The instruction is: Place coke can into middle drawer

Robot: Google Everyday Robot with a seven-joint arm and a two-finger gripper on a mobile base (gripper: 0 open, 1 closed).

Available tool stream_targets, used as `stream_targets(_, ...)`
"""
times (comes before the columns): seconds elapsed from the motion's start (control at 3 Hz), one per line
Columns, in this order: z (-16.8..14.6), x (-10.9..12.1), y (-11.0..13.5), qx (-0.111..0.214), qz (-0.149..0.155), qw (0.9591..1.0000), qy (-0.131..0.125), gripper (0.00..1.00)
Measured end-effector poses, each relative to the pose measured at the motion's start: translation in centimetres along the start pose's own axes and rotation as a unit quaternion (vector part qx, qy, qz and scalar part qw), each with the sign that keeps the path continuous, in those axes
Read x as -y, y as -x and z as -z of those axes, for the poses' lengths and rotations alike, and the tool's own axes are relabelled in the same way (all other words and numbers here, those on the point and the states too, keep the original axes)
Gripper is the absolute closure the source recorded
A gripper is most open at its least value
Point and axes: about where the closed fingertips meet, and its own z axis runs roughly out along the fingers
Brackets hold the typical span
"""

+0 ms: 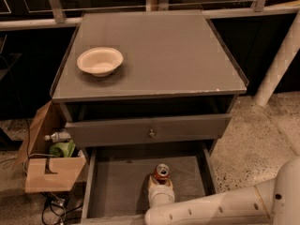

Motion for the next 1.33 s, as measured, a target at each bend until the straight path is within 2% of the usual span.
stream_targets(0.67, 0.6, 0.4, -1.9, 0.000, 0.021, 0.9997, -0.015, 1.00)
stream_targets(1.0, 0.7, 0.4, -2.1, 0.000, 0.020, 0.9996, -0.018, 1.00)
stream_targets(1.33, 0.7, 0.4, -2.1, 0.000, 0.020, 0.9996, -0.018, 0.81)
